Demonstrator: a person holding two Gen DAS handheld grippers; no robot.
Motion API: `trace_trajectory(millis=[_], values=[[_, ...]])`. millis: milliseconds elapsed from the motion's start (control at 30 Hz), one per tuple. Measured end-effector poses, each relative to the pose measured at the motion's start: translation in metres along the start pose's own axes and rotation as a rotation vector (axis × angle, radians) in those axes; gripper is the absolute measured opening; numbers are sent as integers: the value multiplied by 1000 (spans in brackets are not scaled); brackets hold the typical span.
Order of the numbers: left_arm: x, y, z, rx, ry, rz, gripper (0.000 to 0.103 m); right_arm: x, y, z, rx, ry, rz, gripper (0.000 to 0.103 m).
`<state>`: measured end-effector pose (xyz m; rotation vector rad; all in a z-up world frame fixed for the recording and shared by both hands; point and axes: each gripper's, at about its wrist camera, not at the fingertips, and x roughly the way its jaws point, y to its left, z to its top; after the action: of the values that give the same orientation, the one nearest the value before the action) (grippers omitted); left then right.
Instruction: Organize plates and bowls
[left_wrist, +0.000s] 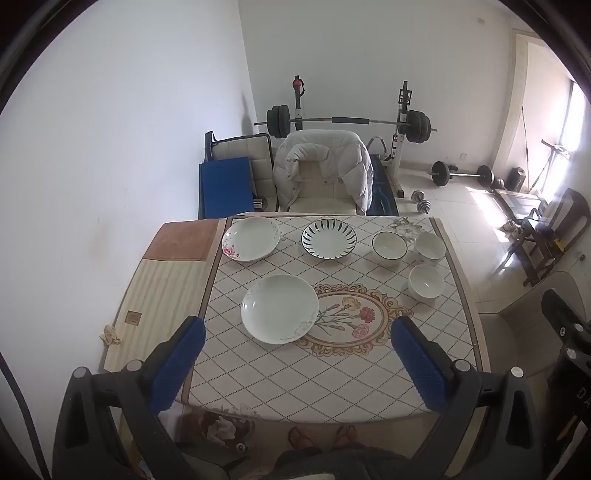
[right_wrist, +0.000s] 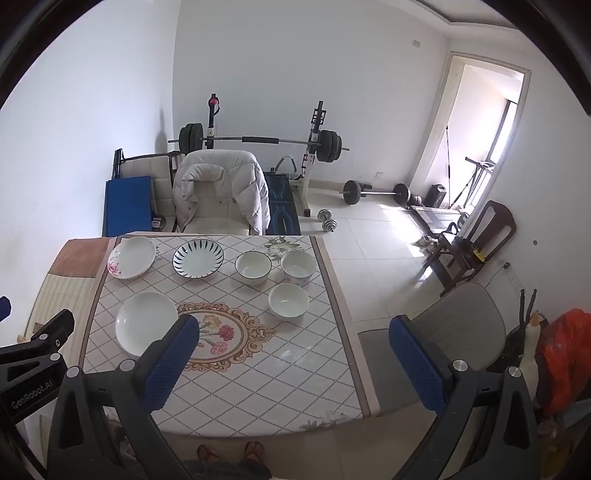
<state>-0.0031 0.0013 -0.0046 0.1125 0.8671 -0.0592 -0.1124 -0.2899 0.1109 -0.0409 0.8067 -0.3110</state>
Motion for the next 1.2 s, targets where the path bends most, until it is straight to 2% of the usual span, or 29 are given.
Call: trace_trajectory(millis=[700,1200], values=[[-18,-11,-4,-17,-19,5,103,-1,-6,0,4,3,14,103],[-17,-13,-2,-34,-26,12,103,4,-7,-1,4,14,30,103]])
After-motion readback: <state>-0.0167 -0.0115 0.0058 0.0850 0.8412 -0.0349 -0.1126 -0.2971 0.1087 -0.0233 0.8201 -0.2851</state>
